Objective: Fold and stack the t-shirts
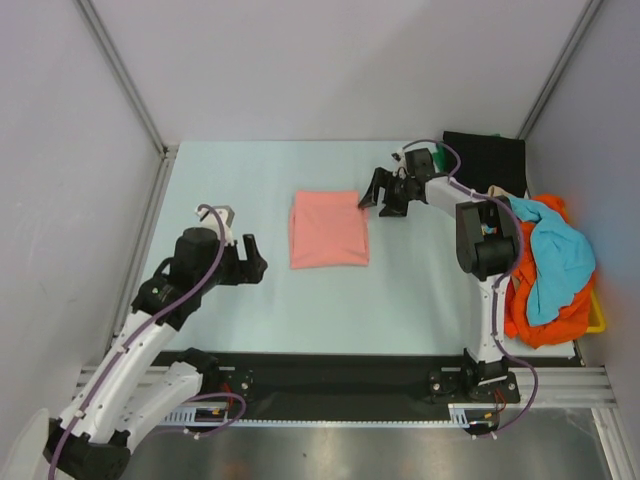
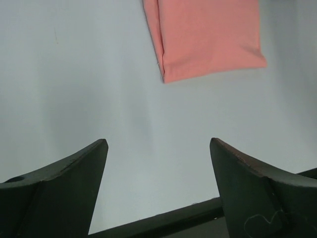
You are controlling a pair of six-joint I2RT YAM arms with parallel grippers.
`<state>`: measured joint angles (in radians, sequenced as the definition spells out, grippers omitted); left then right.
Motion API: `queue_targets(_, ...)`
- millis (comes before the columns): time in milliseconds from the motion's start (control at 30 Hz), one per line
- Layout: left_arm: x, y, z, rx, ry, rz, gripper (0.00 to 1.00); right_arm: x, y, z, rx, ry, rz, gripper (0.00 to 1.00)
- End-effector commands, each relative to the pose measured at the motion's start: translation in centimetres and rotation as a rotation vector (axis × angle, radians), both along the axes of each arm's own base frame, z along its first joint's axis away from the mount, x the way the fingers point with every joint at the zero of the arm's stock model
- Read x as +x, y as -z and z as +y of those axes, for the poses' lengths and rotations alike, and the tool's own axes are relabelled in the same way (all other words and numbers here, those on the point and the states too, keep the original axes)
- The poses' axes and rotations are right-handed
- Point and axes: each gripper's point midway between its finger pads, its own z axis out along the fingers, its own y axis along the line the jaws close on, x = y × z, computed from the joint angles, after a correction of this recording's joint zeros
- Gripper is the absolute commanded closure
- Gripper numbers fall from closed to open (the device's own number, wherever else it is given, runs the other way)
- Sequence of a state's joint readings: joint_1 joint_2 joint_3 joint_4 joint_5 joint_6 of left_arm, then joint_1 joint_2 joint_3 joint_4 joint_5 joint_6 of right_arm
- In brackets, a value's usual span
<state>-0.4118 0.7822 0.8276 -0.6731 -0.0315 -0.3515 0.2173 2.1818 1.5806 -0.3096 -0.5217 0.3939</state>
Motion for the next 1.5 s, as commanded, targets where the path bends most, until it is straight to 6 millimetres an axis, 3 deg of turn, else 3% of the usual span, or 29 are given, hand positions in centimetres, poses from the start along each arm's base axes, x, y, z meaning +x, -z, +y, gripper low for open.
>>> queue_targets(0,0.2,-1.5,0.8,0.009,-0.019,-0.093,0.1,0.6,1.2,1.6,0.032,-0.037,0.032,0.14)
queue_targets(233,0.3,-1.3,0.8,0.009,-0.02,-0.09,0.09,-1.7,2.6,6.0,0.082,-0.123,0.066,0.18)
queue_targets(400,0.3,-1.4,0.8,0.006,-0.023,-0.099,0.09,-2.1,3.1,6.9,0.15,-0.132,0.07,0.26)
queue_targets(500,0.3,-1.5,0.9,0.004,-0.025,-0.103,0.09,-2.1,3.3,7.4,0.185,-0.15,0.073,0.36)
queue_targets(533,0.2,-1.6,0.9,0.004,-0.024,-0.106,0.09,-2.2,3.1,7.7,0.204,-0.16,0.072,0.49)
queue_targets(600,0.3,-1.6,0.9,0.002,-0.025,-0.107,0.09,-1.6,3.1,7.5,0.211,-0.152,0.065,0.67)
queue_targets(633,0.3,-1.5,0.9,0.004,-0.026,-0.104,0.09,-1.3,3.1,7.4,0.21,-0.148,0.06,0.84)
queue_targets(667,0.3,-1.6,0.9,0.003,-0.028,-0.109,0.09,-1.2,3.0,7.2,0.21,-0.145,0.06,0.92)
queue_targets(700,0.3,-1.6,1.0,0.004,-0.029,-0.108,0.09,-0.6,2.5,6.6,0.209,-0.134,0.049,1.0)
queue_targets(733,0.3,-1.6,1.0,0.003,-0.03,-0.107,0.09,-0.4,2.2,6.3,0.205,-0.135,0.038,1.0)
queue_targets(900,0.2,-1.5,0.9,-0.001,-0.025,-0.109,0.09,0.8,-0.6,3.0,0.067,-0.111,-0.046,1.0)
queue_targets(1067,0.2,-1.4,0.7,-0.003,-0.015,-0.103,0.09,2.8,-5.0,-1.9,-0.138,-0.047,-0.173,1.0)
queue_targets(1467,0.3,-0.8,0.2,-0.005,0.008,-0.079,0.09,6.9,-12.6,-12.0,-0.493,0.13,-0.41,1.0)
